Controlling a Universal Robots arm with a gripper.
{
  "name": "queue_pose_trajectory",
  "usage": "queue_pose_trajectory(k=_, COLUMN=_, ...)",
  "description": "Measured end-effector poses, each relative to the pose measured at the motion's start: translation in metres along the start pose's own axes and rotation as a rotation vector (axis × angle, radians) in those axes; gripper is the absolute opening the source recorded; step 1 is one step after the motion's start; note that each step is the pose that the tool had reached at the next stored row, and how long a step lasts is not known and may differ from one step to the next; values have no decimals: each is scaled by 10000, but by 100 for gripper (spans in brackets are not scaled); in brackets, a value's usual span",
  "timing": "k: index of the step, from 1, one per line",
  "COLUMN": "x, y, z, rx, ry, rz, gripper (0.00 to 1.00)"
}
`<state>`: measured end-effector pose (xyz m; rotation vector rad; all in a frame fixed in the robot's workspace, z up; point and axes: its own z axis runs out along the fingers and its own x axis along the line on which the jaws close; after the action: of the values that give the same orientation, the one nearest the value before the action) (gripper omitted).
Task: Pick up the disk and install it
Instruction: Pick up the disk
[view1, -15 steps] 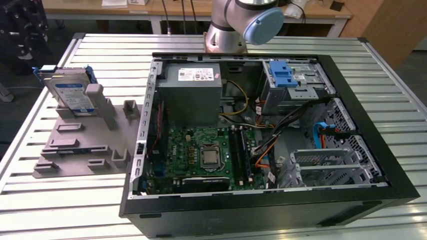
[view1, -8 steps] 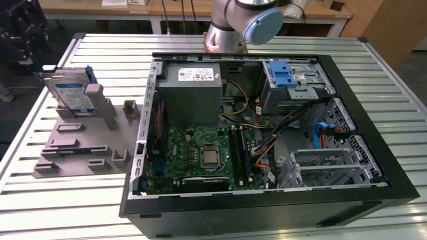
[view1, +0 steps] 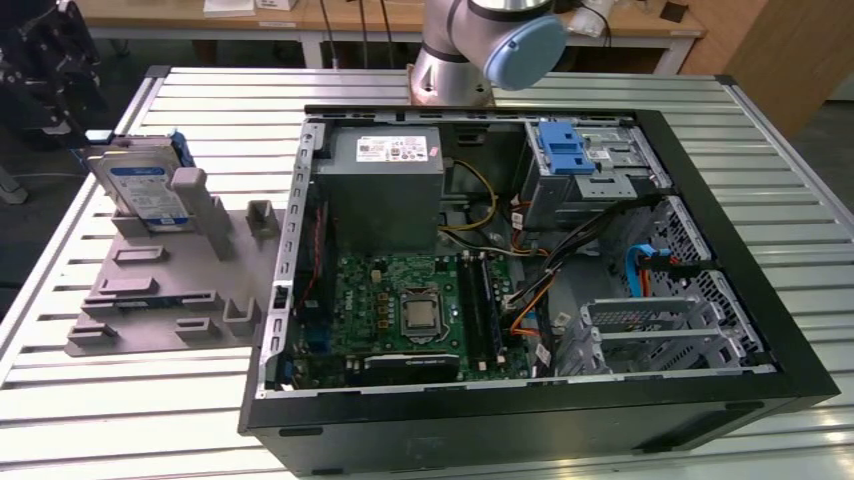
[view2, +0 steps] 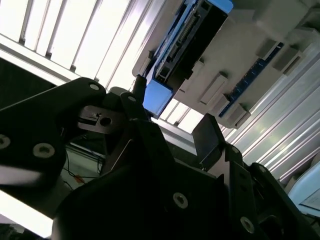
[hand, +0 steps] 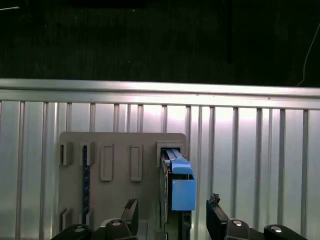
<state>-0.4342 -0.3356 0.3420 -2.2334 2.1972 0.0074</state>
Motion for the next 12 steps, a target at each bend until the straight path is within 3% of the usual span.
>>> queue_pose_trajectory(k=9, x=-36, y=38, z=161, rx=21, ry=58, rz=1, gripper=64)
queue_pose_trajectory(k=12, x=-38, y=38, z=167, rx=18, ry=58, rz=1, gripper=64)
